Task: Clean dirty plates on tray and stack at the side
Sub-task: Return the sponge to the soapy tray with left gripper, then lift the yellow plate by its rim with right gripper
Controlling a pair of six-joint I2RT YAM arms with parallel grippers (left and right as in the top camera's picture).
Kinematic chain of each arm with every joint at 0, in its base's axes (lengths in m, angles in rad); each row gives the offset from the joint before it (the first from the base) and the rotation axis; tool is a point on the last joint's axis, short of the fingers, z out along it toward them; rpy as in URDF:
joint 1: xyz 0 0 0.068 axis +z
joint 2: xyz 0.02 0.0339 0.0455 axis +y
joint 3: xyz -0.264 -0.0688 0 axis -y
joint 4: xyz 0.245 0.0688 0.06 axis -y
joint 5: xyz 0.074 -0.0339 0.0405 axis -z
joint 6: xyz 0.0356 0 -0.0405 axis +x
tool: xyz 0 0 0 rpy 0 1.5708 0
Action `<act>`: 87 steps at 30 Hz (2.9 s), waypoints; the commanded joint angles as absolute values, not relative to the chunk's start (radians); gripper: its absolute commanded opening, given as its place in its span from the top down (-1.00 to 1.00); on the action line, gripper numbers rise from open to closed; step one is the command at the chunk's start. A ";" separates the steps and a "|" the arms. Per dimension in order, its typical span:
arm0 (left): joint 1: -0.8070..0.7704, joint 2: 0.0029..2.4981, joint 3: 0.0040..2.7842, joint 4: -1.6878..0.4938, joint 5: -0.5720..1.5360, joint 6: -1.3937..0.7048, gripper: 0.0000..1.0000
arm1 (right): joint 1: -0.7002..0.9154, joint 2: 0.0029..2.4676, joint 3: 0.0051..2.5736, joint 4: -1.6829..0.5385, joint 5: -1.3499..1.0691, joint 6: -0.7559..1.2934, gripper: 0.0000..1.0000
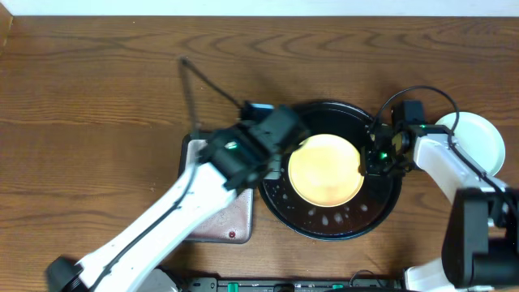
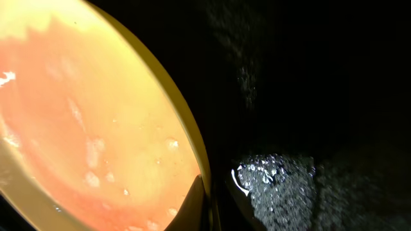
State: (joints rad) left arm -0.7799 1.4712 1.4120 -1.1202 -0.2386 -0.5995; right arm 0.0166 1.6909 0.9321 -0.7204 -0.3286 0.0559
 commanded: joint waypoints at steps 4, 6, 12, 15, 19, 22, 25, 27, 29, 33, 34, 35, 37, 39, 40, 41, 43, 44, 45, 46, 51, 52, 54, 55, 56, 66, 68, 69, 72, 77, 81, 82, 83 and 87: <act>-0.653 1.411 1.185 -1.104 -0.220 -0.633 0.85 | 0.115 1.484 0.934 -0.746 -0.170 0.087 0.97; -0.611 1.411 1.115 -1.066 -0.174 -0.633 0.85 | 0.170 1.427 0.934 -0.777 -0.069 0.120 0.97; -0.500 1.410 1.009 -0.967 -0.054 -0.622 0.79 | 0.332 1.290 0.934 -0.870 0.257 0.237 0.98; -0.479 1.394 1.010 -0.962 -0.047 -0.620 0.47 | 0.403 1.222 0.934 -0.878 0.334 0.240 0.98; -0.475 1.344 1.010 -0.966 -0.025 -0.598 0.03 | 0.508 1.128 0.934 -0.879 0.448 0.239 0.97; -0.475 1.280 1.010 -0.974 -0.025 -0.598 -0.18 | 0.583 1.081 0.934 -0.880 0.521 0.232 0.98; -0.475 1.209 1.010 -0.984 -0.025 -0.598 -0.33 | 0.658 1.059 0.934 -0.881 0.598 0.200 0.98; -0.475 1.156 1.010 -0.991 -0.025 -0.598 -0.37 | 0.719 1.057 0.934 -0.889 0.677 0.185 0.97; -0.475 1.109 1.010 -1.002 -0.026 -0.598 -0.46 | 0.778 1.061 0.934 -0.900 0.769 0.186 0.97; -0.475 1.027 1.010 -1.047 -0.026 -0.598 -0.53 | 0.893 1.073 0.934 -0.911 0.934 0.185 0.98; -0.475 1.013 1.010 -1.060 -0.026 -0.598 -0.61 | 0.923 1.076 0.934 -0.912 0.972 0.185 0.98; -0.475 1.002 1.010 -1.070 -0.026 -0.598 -0.65 | 0.945 1.079 0.934 -0.913 0.995 0.185 0.98; -0.475 0.990 1.010 -1.077 -0.026 -0.598 -0.66 | 0.987 1.082 0.934 -0.915 1.030 0.173 0.98; -0.475 0.989 1.010 -1.077 -0.026 -0.598 -0.65 | 1.029 1.083 0.934 -0.915 1.060 0.151 0.97; -0.475 0.992 1.010 -1.077 -0.026 -0.598 -0.66 | 1.049 1.083 0.934 -0.918 1.075 0.142 0.98; -0.475 0.994 1.010 -1.076 -0.026 -0.598 -0.67 | 1.062 1.083 0.934 -0.921 1.088 0.139 0.98; -0.475 0.998 1.010 -1.076 -0.026 -0.598 -0.67 | 1.093 1.083 0.934 -0.928 1.129 0.139 0.98; -0.475 1.000 1.010 -1.076 -0.026 -0.598 -0.67 | 1.106 1.083 0.934 -0.929 1.144 0.134 0.98; -0.475 1.003 1.010 -1.076 -0.026 -0.598 -0.68 | 1.119 1.083 0.934 -0.929 1.157 0.132 0.98; -0.475 1.005 1.010 -1.076 -0.026 -0.598 -0.67 | 1.130 1.083 0.934 -0.929 1.169 0.132 0.98; -0.475 1.007 1.010 -1.076 -0.026 -0.598 -0.68 | 1.160 1.083 0.934 -0.930 1.182 0.128 0.98; -0.475 1.007 1.010 -1.076 -0.026 -0.598 -0.68 | 1.160 1.083 0.934 -0.930 1.182 0.125 0.98; -0.475 1.007 1.010 -1.076 -0.026 -0.598 -0.68 | 1.160 1.083 0.934 -0.930 1.191 0.125 0.98; -0.475 1.007 1.010 -1.076 -0.026 -0.598 -0.67 | 1.160 1.083 0.934 -0.931 1.201 0.125 0.98; -0.475 1.007 1.010 -1.076 -0.026 -0.598 -0.68 | 1.160 1.083 0.934 -0.932 1.206 0.125 0.98; -0.475 1.007 1.010 -1.076 -0.026 -0.598 -0.68 | 1.160 1.083 0.934 -0.932 1.230 0.115 0.98; -0.475 1.007 1.010 -1.076 -0.026 -0.598 -0.68 | 1.160 1.083 0.934 -0.931 1.230 0.115 0.98; -0.475 1.007 1.010 -1.076 -0.026 -0.598 -0.68 | 1.160 1.083 0.934 -0.931 1.230 0.115 0.98; -0.475 1.007 1.010 -1.076 -0.026 -0.598 -0.68 | 1.160 1.083 0.934 -0.931 1.230 0.115 0.98; -0.475 1.007 1.010 -1.076 -0.026 -0.598 -0.68 | 1.160 1.083 0.934 -0.931 1.230 0.118 0.98; -0.475 1.007 1.010 -1.076 -0.026 -0.598 -0.69 | 1.159 1.083 0.934 -0.931 1.230 0.119 0.98; -0.475 1.007 1.010 -1.076 -0.026 -0.598 -0.68 | 1.159 1.083 0.934 -0.930 1.230 0.119 0.98; -0.475 1.007 1.010 -1.076 -0.026 -0.598 -0.69 | 1.159 1.083 0.934 -0.930 1.230 0.119 0.98; -0.475 1.007 1.010 -1.076 -0.026 -0.598 -0.69 | 1.159 1.083 0.934 -0.931 1.230 0.118 0.98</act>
State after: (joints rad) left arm -0.4797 1.0061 1.0054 -1.0733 -0.0277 -0.6018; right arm 1.1423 1.0843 0.9321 -0.9306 1.1866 0.1207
